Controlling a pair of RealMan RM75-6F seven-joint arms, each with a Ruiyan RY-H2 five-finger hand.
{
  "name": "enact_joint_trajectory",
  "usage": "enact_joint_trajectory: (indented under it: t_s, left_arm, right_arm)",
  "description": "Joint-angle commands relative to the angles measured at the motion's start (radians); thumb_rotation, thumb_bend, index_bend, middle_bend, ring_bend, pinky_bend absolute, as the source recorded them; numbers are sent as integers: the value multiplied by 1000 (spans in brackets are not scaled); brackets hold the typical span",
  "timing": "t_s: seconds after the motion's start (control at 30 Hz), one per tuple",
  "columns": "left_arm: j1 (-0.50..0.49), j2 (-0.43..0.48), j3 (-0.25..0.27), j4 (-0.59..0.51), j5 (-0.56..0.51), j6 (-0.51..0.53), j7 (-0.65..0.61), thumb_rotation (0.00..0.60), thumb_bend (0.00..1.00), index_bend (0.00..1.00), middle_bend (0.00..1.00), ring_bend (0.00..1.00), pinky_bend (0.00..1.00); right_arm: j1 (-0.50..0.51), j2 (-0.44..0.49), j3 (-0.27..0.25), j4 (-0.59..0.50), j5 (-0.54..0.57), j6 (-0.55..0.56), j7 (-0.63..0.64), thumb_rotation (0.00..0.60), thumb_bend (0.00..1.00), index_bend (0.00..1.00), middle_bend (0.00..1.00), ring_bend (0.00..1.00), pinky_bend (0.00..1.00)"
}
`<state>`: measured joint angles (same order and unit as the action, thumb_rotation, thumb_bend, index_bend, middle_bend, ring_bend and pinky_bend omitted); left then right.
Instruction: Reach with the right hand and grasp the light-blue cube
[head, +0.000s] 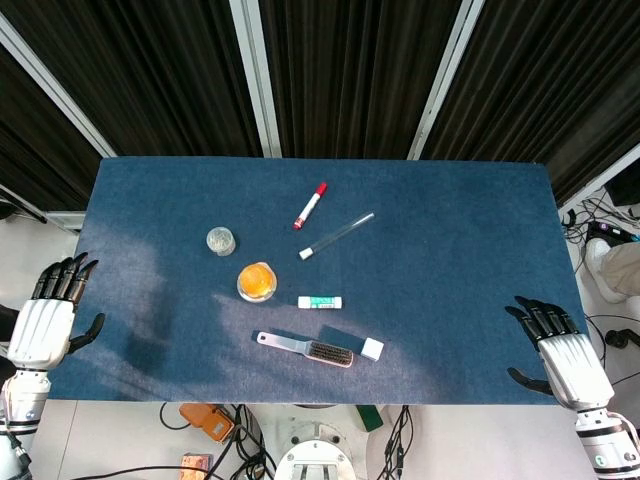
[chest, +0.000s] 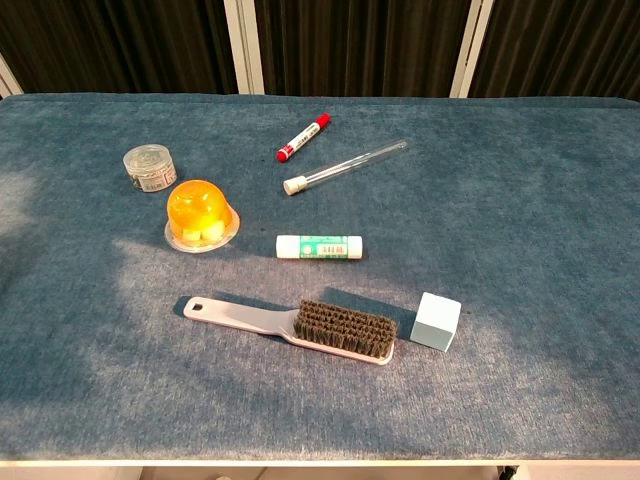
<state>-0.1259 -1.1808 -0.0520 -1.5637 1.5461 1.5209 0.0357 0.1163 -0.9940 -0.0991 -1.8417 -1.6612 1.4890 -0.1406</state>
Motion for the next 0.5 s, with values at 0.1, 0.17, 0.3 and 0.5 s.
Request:
enact_joint_trajectory:
  t_s: [0.1, 0.17, 0.3, 0.5]
  left_arm:
    - [0, 0, -1, 1, -6, -3, -3, 600, 326, 75, 0, 0, 77]
    - [0, 0, -2, 1, -7, -3, -3, 600, 326, 75, 0, 0, 77]
    - [0, -1, -1, 1, -6, -3, -1, 600, 327, 75, 0, 0, 77]
    - [0, -6, 1, 2, -3, -4, 6, 600, 327, 75, 0, 0, 77]
  right_arm:
    - [4, -5, 7, 3, 6, -21, 6, 600, 229, 218, 187, 194, 191]
    - [7, -8, 12, 8, 14, -35, 9, 600, 229, 218, 187, 194, 191]
    - [20, -11, 14, 17, 22, -73, 32, 600, 229, 218, 187, 194, 191]
    - [66, -32, 4, 105, 4, -166, 143, 600, 229, 235, 187, 194, 191]
